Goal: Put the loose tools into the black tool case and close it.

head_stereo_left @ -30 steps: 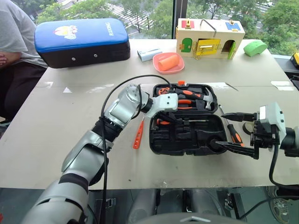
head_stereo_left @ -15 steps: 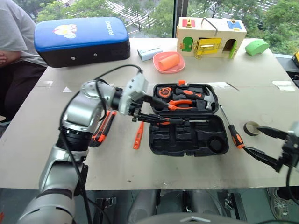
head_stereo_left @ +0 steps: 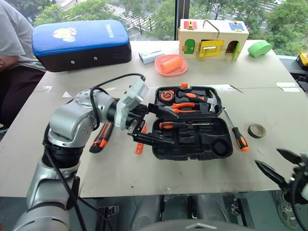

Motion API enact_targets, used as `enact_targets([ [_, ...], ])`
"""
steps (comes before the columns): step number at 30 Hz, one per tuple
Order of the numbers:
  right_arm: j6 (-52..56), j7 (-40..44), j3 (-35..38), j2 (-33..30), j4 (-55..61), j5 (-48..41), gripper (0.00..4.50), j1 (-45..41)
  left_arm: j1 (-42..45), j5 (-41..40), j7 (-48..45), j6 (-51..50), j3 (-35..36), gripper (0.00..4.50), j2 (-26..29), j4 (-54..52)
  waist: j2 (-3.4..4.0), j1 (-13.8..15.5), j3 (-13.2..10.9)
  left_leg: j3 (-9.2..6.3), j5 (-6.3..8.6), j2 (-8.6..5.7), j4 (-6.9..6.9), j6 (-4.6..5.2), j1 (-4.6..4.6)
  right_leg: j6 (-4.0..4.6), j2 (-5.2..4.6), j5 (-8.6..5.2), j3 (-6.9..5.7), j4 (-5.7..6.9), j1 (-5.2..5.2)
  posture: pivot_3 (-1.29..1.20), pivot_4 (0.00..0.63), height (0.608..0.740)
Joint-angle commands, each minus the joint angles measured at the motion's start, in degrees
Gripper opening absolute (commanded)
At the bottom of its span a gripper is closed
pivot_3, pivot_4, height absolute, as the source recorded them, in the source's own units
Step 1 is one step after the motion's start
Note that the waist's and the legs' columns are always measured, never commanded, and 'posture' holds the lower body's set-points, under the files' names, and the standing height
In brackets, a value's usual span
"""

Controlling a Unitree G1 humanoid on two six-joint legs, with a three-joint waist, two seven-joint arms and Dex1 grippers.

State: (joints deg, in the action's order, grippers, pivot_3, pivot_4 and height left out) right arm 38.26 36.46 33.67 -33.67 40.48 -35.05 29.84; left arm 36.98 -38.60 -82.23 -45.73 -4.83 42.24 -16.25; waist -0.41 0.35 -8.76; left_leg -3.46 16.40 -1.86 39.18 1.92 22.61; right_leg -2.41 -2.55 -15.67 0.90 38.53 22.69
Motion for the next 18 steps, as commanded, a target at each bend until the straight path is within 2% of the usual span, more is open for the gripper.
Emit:
enact_targets([
  [1,0.4,-5.2,-6.3,0.9,-2.6,3.7,4.50,-5.0,-0.3,-0.9,0.9,0.4,0.9,4.44,1.9,-2.7,0.00,0.2,0.0,-0.01,0.00,0.00,0.00,-0.01,0.01,0.00,0.00,0.00,-0.01,-0.01,0.00,0.00,0.150,0.735],
  [5,-1.9,-10.4,-11.1,3.8,-8.2,8.4,4.50,-10.6,-0.9,-0.7,1.8,0.8,1.0,4.44,3.4,-3.5,0.00,0.6,0.0,0.00,0.00,-0.04,0.00,0.00,0.04,0.00,-0.02,0.00,-0.02,-0.06,0.00,0.00,0.150,0.735],
  [6,-2.1,-12.1,-11.6,5.3,-9.5,8.9,3.94,-11.9,-1.0,-0.9,2.1,0.7,1.1,4.50,3.7,-3.6,-0.01,0.5,0.0,-0.01,0.00,-0.05,0.00,0.00,0.05,0.00,-0.02,0.00,-0.02,-0.06,0.00,0.00,0.150,0.735],
  [7,-2.7,-13.1,-12.3,6.4,-10.8,9.7,3.67,-12.8,-1.1,-1.0,2.4,0.6,1.2,4.50,4.0,-3.7,-0.01,0.5,0.0,-0.02,0.00,-0.05,0.00,-0.01,0.05,0.00,-0.01,0.00,-0.04,-0.08,0.00,0.00,0.150,0.735],
  [9,-3.8,-13.5,-13.8,7.4,-12.2,11.1,2.71,-13.4,-1.3,-1.0,2.8,0.8,1.3,4.50,4.5,-3.7,0.01,0.4,0.0,0.00,0.00,-0.05,0.00,-0.01,0.06,-0.01,-0.01,0.00,-0.01,-0.07,0.03,0.00,0.150,0.735],
  [18,-4.8,-14.4,-18.9,9.2,-11.3,13.4,2.71,-13.0,-1.4,-0.9,3.8,1.4,1.5,4.50,5.7,-3.4,-0.02,0.0,0.0,0.02,0.00,-0.01,0.00,0.00,0.03,-0.01,0.08,0.00,0.01,-0.03,0.03,0.00,0.150,0.735],
])
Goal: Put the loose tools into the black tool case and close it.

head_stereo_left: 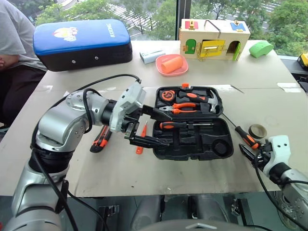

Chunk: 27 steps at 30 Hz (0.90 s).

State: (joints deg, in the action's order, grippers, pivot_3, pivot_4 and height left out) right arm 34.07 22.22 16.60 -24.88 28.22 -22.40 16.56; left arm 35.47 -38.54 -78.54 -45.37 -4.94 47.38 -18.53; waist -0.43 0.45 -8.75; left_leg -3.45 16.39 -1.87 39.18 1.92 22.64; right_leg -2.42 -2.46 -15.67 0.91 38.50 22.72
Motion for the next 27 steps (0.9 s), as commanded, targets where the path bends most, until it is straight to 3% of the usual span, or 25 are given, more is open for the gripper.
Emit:
enact_targets([
  [1,-1.1,-0.7,-1.9,0.5,1.1,1.3,2.44,0.0,0.1,-0.8,0.3,1.1,1.4,4.50,0.5,-1.0,0.00,-0.1,0.0,0.00,0.00,0.01,-0.01,0.00,0.00,0.00,0.01,0.00,0.00,0.00,0.00,0.00,0.150,0.735],
  [4,-1.0,-2.4,-1.5,1.3,1.8,1.7,1.66,-1.3,0.2,-0.6,0.6,1.5,0.9,4.50,0.2,-0.7,0.00,-0.4,0.0,0.00,0.00,0.01,-0.01,0.00,0.00,0.00,0.01,0.00,0.00,0.00,0.00,0.00,0.150,0.735],
  [7,-0.5,-3.0,-0.9,1.7,3.1,1.2,0.46,-2.3,0.2,-0.5,0.7,1.8,0.7,4.50,0.1,-0.5,0.01,-0.7,0.0,0.00,0.00,0.00,-0.01,0.00,0.00,0.00,0.01,0.00,0.01,0.01,0.00,0.00,0.150,0.735],
  [10,0.9,-2.4,1.1,0.5,5.2,-0.7,0.46,-3.1,-0.3,-0.3,0.6,1.9,0.5,4.50,0.6,-0.3,0.03,-0.6,0.0,-0.01,0.00,-0.01,-0.02,0.00,0.00,0.00,0.01,0.00,0.00,0.00,0.01,0.00,0.150,0.735],
  [16,7.3,1.9,12.4,-6.4,12.1,-17.5,0.46,-11.1,-4.1,0.3,-0.8,2.6,1.6,4.50,4.3,-0.5,0.19,-1.2,-0.1,0.03,0.01,-0.01,-0.03,0.01,0.01,-0.01,0.00,0.00,0.05,0.02,0.04,0.00,0.150,0.735],
  [19,6.0,11.0,8.2,-14.5,10.9,-18.2,0.46,-15.5,-5.8,0.5,-0.7,3.3,2.2,4.50,5.9,-0.2,0.18,-1.2,-0.1,-0.01,0.05,0.02,-0.07,0.08,0.01,0.00,0.02,0.00,0.00,-0.02,0.03,0.00,0.150,0.735],
  [22,-1.0,24.5,-1.6,-22.3,4.6,-13.1,0.46,-20.7,-7.5,1.6,0.1,4.8,2.9,4.50,6.7,0.2,0.18,-1.3,-0.1,0.00,0.14,0.02,-0.13,0.24,0.01,0.00,0.03,0.00,0.01,-0.06,0.03,0.00,0.150,0.735],
  [27,-17.5,38.2,-16.0,-24.7,-12.7,-1.0,0.46,-31.8,-10.6,1.5,2.5,5.4,5.8,4.50,7.9,-1.5,0.05,-1.2,-0.3,0.03,0.15,0.01,0.00,0.27,0.04,-0.02,0.00,0.01,-0.01,-0.10,0.02,0.00,0.150,0.735],
])
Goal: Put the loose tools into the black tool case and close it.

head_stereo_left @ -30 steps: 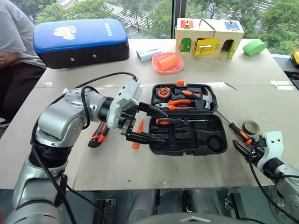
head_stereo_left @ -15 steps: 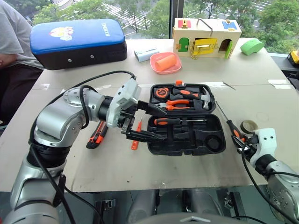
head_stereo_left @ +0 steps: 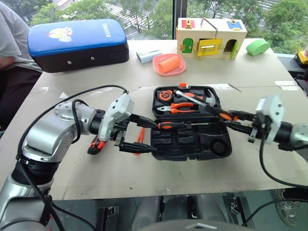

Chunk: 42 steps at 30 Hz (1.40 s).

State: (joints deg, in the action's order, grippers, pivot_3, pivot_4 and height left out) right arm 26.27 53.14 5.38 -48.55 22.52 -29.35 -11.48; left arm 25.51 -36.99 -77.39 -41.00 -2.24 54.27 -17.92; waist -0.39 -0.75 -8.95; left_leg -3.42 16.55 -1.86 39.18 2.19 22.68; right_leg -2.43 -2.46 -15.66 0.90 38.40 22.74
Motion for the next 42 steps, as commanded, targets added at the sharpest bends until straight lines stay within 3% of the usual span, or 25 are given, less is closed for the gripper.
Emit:
enact_targets([
  [1,-13.5,10.9,-6.8,-1.2,-10.0,7.6,0.46,-5.2,-1.1,0.0,1.9,1.1,3.5,4.50,1.3,-2.3,0.01,0.1,-0.1,0.01,-0.01,-0.02,0.01,-0.02,0.02,0.00,-0.03,0.00,0.00,0.00,0.01,0.00,0.150,0.735],
  [9,-33.5,25.2,-13.8,0.6,-32.3,14.9,0.46,-15.1,-3.2,-0.2,5.0,1.0,5.8,4.50,1.7,-2.9,0.02,0.1,-0.1,-0.05,-0.14,-0.01,-0.04,-0.25,0.09,0.00,-0.09,0.01,-0.05,-0.10,0.04,0.00,0.150,0.735],
  [25,-36.2,26.6,-16.3,4.2,-42.3,21.1,0.46,-19.7,-2.6,0.1,5.7,1.6,4.6,4.50,0.9,-2.9,0.03,0.2,-0.1,-0.07,-0.15,-0.02,-0.04,-0.28,0.08,0.00,-0.11,0.01,-0.06,-0.07,0.05,0.00,0.150,0.735],
  [33,-22.9,26.1,-13.8,6.3,-31.5,13.0,4.18,-20.5,-2.5,0.5,5.6,2.3,4.3,4.50,0.6,-2.3,0.04,0.1,-0.1,-0.10,-0.14,-0.01,-0.13,-0.28,0.08,0.01,-0.11,0.01,-0.06,-0.11,0.06,0.00,0.150,0.735],
  [36,-17.9,24.7,-14.4,7.9,-27.2,11.8,4.18,-20.5,-2.5,0.7,6.0,2.5,3.9,4.50,0.2,-2.3,0.05,0.0,-0.1,-0.09,-0.14,-0.01,-0.12,-0.28,0.08,0.01,-0.11,0.01,-0.03,-0.08,0.07,0.00,0.150,0.735],
  [37,-17.0,23.7,-14.7,8.7,-26.8,12.0,3.93,-20.6,-2.4,0.8,6.1,2.5,3.8,4.50,0.0,-2.3,0.05,0.1,-0.1,-0.09,-0.14,-0.01,-0.12,-0.28,0.08,0.01,-0.12,0.01,-0.04,-0.08,0.07,0.00,0.150,0.735],
  [40,-16.2,21.4,-15.4,10.9,-27.4,13.3,2.79,-20.9,-2.2,0.9,6.3,2.6,3.5,4.50,-0.3,-2.4,0.04,0.2,-0.1,-0.09,-0.14,-0.03,-0.11,-0.28,0.08,0.01,-0.12,0.01,-0.04,-0.08,0.07,0.00,0.150,0.735],
  [42,-16.6,20.3,-15.8,12.1,-28.2,14.4,1.75,-20.9,-2.2,0.9,6.4,2.6,3.4,4.50,-0.4,-2.4,0.05,0.3,-0.1,-0.09,-0.14,-0.04,-0.11,-0.28,0.09,0.01,-0.13,0.01,-0.05,-0.09,0.07,0.00,0.150,0.735],
])
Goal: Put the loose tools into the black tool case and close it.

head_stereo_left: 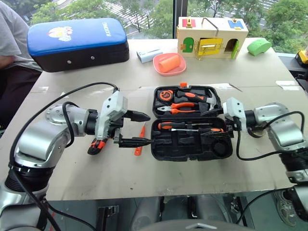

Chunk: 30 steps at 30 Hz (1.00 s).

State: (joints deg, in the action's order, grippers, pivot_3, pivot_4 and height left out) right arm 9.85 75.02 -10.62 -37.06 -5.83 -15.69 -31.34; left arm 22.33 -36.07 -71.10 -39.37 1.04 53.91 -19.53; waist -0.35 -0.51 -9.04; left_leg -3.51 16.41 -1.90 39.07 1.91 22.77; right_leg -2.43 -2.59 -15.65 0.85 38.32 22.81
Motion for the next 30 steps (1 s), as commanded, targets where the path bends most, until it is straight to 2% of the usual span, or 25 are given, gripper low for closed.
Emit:
enact_targets([
  [1,-0.5,-2.0,-0.1,1.1,-0.3,1.2,1.11,-1.0,1.0,0.1,0.1,1.0,0.1,4.50,0.0,-0.8,0.00,0.0,0.0,0.00,0.00,0.00,0.00,0.00,0.00,0.00,0.00,0.00,0.00,0.00,0.00,0.00,0.150,0.735],
  [3,-2.8,-2.8,-1.1,1.8,-2.0,3.4,0.22,-0.5,1.0,0.1,0.0,1.1,0.2,4.50,-0.1,-0.8,0.00,0.0,0.0,0.00,0.00,-0.01,0.00,0.00,0.00,0.00,0.00,0.00,0.00,0.00,0.00,0.00,0.150,0.735],
  [4,-5.5,-3.0,-2.0,1.8,-3.4,5.3,0.04,0.1,0.9,0.2,0.0,1.3,0.2,4.50,-0.2,-0.8,0.00,-0.1,0.0,0.00,0.00,-0.01,0.00,0.00,0.00,0.00,0.00,0.00,0.00,0.00,0.00,0.00,0.150,0.735],
  [10,-14.7,-3.1,-5.7,0.6,-7.5,11.8,0.04,3.1,1.1,0.4,0.0,1.7,-0.1,4.50,-0.5,-0.5,-0.01,-0.2,0.0,0.01,0.00,-0.01,-0.01,-0.01,-0.02,0.00,0.01,0.00,0.00,0.00,0.00,0.00,0.150,0.735],
  [13,-15.8,-3.8,-5.5,0.7,-8.7,12.4,0.04,3.1,1.2,0.8,-0.1,2.1,-0.3,4.50,-0.4,0.2,-0.04,-0.1,0.1,0.01,0.00,-0.01,0.02,-0.01,-0.07,0.00,0.02,0.00,0.00,0.02,-0.04,0.00,0.150,0.735],
  [16,-12.1,-3.8,-3.0,1.8,-5.3,7.6,0.04,2.4,0.3,1.1,0.5,2.2,0.2,4.50,-0.3,0.2,-0.05,-0.1,0.1,0.01,-0.01,-0.01,0.06,-0.01,-0.08,0.00,0.02,0.00,0.00,0.06,-0.05,0.00,0.150,0.735],
  [19,-4.2,-3.2,-0.1,2.3,2.8,-0.2,0.04,1.5,-2.5,1.1,2.4,1.7,2.3,4.50,0.0,-0.6,-0.02,-0.2,0.0,0.01,0.00,0.00,0.04,-0.01,-0.06,0.00,0.01,0.00,0.02,0.06,-0.01,0.00,0.150,0.735],
  [23,6.9,-1.3,3.1,0.4,13.3,-10.2,0.04,0.0,-11.0,-1.2,8.4,-1.6,11.4,4.50,-0.1,-4.2,0.05,-0.5,0.0,0.04,-0.01,0.01,-0.10,-0.01,0.10,0.00,0.02,0.00,0.18,0.14,0.30,0.00,0.150,0.735],
  [26,14.0,1.2,4.7,-2.7,19.5,-16.9,0.78,-0.3,-24.0,-3.5,11.4,-5.2,23.7,4.50,-1.3,-9.5,0.05,-0.6,0.0,0.02,0.00,0.02,-0.27,-0.01,0.11,0.01,0.02,0.00,0.25,0.05,0.35,0.00,0.150,0.735],
  [30,18.1,1.8,6.4,-4.7,22.8,-21.2,2.66,-0.9,-40.0,-5.4,14.1,-7.3,38.5,4.50,-6.3,-16.6,-0.01,0.0,0.0,-0.02,0.01,0.02,-0.37,-0.01,0.07,0.02,-0.05,0.00,0.17,-0.18,0.24,0.00,0.150,0.735],
])
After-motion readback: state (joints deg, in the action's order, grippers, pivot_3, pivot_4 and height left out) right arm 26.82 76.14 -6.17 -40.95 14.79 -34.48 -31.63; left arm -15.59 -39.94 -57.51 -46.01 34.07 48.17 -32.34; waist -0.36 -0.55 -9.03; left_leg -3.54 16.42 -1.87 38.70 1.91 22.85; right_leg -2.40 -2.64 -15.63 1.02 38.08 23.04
